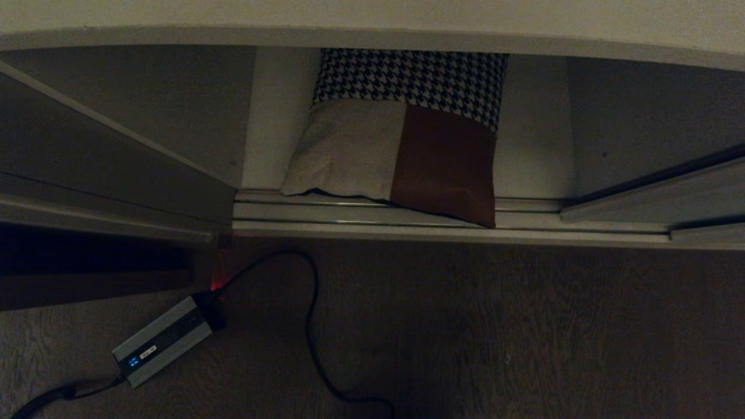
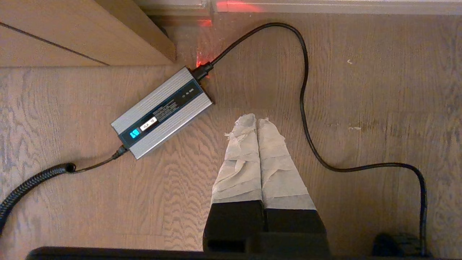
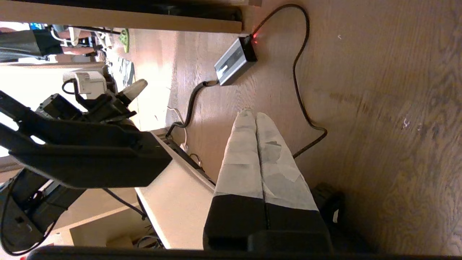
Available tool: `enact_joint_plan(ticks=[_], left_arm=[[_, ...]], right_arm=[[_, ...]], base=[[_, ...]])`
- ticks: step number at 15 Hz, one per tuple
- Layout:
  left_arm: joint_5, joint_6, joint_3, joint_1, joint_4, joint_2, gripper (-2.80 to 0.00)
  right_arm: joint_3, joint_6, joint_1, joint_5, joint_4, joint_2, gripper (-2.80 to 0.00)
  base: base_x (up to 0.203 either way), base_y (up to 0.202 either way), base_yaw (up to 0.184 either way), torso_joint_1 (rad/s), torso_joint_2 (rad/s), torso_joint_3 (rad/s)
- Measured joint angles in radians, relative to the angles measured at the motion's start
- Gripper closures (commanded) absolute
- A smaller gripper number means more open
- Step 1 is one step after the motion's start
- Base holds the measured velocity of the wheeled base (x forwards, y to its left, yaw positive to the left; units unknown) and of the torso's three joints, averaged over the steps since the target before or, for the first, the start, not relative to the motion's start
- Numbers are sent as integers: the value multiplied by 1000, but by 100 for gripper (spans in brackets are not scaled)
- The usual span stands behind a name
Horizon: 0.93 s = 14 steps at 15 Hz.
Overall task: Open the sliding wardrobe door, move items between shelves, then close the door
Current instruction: Close the door
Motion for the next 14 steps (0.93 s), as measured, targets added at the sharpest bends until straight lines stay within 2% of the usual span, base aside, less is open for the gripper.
enact_joint_plan(ticks=[5, 7, 10, 12, 14], left_arm=[[0, -1, 0, 0, 2, -2, 0], [0, 0, 0, 0, 3, -2, 0], [0, 0, 0, 0, 3, -2, 0], [0, 0, 0, 0, 4, -2, 0], [-1, 0, 0, 0, 4, -2, 0]], right_arm=[[66, -7, 0, 1, 12, -85, 0], [85, -45, -1, -17, 62, -136, 0], [117, -139, -5, -174, 111, -207, 0], [154, -225, -45, -233, 107, -232, 0], [208, -267, -101, -295, 80, -244, 0]], base=[[0, 0, 0, 0, 0, 0], [0, 0, 0, 0, 0, 0], [0, 0, 0, 0, 0, 0], [0, 0, 0, 0, 0, 0], [0, 0, 0, 0, 0, 0]])
